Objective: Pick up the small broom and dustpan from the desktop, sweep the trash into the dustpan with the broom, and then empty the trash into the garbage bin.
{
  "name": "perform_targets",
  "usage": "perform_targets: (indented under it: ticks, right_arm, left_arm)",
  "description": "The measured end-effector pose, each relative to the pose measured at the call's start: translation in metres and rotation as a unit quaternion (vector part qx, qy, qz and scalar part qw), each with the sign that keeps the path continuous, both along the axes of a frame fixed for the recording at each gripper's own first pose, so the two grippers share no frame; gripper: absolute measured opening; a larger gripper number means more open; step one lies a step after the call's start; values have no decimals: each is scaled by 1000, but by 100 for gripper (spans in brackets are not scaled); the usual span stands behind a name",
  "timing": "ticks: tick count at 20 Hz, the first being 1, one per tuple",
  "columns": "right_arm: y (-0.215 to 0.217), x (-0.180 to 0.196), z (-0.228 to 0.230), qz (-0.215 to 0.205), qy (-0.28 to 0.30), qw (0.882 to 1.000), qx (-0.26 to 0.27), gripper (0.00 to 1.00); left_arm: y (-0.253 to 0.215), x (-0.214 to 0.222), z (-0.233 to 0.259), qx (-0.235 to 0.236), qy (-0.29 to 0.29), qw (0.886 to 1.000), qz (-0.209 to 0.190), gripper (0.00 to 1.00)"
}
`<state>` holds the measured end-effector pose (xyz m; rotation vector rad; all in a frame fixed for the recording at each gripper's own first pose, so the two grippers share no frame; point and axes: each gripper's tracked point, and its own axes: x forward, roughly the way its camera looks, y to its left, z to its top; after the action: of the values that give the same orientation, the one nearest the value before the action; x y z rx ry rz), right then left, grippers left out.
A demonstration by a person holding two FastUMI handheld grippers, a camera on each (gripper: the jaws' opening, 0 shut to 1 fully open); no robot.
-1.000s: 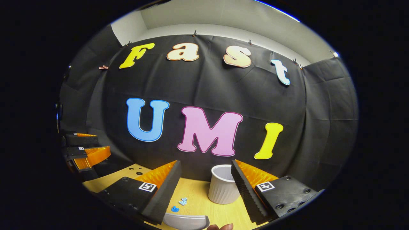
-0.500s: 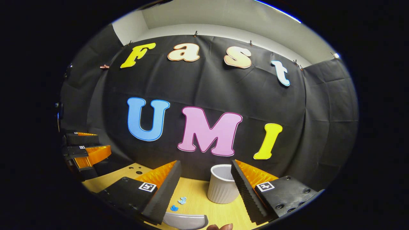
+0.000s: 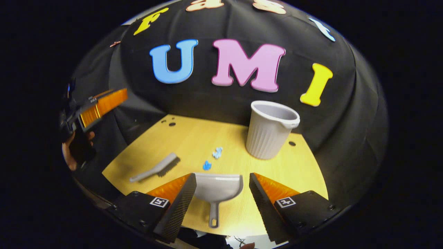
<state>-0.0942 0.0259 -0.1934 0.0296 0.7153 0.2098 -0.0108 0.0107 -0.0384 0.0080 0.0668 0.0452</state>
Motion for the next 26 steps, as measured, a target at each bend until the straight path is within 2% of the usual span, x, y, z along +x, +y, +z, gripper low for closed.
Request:
perform_targets:
  ticks: [7,14,21,24,26]
  right_arm:
    - [14,-30,-104,-10,136,991,-3,94]
    - [22,-27,-179,3,208,978,-32,94]
    - [32,-26,-230,11,269,961,-56,90]
    - [40,-20,-237,10,289,956,-38,89]
    - [48,-20,-238,10,299,954,-18,80]
  left_arm:
    - [19,-7,-40,5,40,999,19,99]
    - [39,-9,-52,8,52,998,34,99]
    - [54,0,-63,9,61,997,40,99]
    - [61,1,-68,7,65,997,45,99]
    - [64,2,-69,11,67,997,47,99]
